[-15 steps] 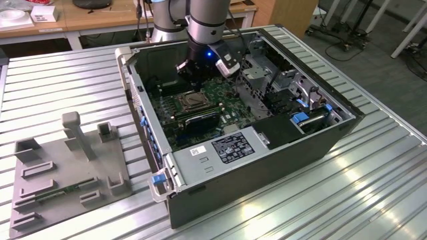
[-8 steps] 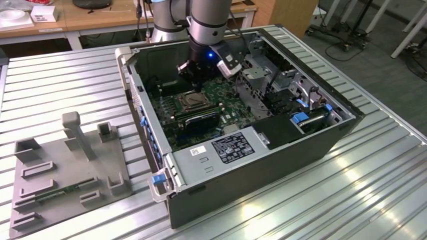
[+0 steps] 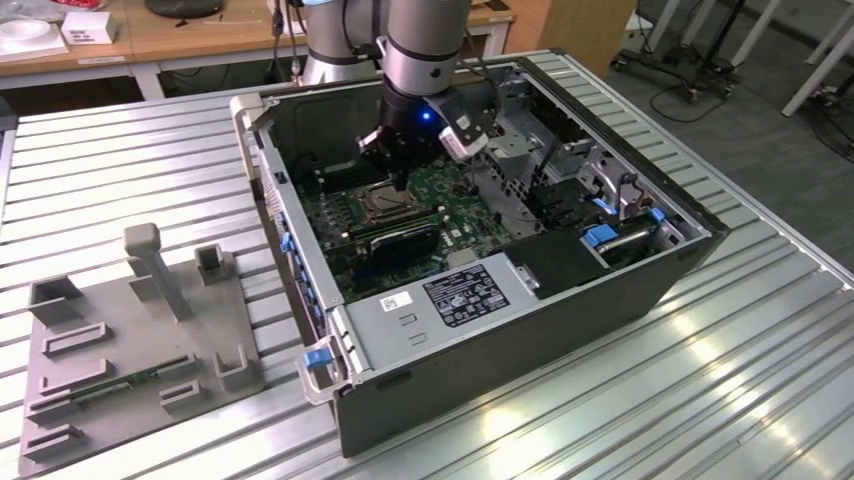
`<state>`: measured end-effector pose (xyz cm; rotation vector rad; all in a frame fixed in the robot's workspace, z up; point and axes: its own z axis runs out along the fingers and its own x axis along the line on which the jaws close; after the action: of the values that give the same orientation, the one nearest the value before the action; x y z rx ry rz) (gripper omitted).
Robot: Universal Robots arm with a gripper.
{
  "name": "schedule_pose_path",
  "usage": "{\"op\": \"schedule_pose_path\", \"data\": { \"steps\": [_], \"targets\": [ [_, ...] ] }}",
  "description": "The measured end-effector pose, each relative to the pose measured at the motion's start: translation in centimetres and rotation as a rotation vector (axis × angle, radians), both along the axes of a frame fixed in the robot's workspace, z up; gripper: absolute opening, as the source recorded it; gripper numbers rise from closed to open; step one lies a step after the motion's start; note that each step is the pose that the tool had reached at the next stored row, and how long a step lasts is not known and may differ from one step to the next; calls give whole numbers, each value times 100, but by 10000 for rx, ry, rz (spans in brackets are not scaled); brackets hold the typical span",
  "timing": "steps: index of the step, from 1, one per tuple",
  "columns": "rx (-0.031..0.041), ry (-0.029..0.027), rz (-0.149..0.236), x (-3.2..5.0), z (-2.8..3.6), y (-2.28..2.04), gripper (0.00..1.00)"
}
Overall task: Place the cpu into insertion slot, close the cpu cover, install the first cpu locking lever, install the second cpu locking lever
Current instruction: 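Install the second cpu locking lever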
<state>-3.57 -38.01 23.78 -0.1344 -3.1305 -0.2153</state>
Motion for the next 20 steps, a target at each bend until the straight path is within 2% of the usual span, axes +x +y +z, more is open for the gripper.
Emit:
{"op": "schedule_pose_path", "data": {
  "steps": [14,20],
  "targets": [
    [0,0,0,1,0,-124,11],
    [-1,0,0,-14,-11,-140,11]
  ]
}}
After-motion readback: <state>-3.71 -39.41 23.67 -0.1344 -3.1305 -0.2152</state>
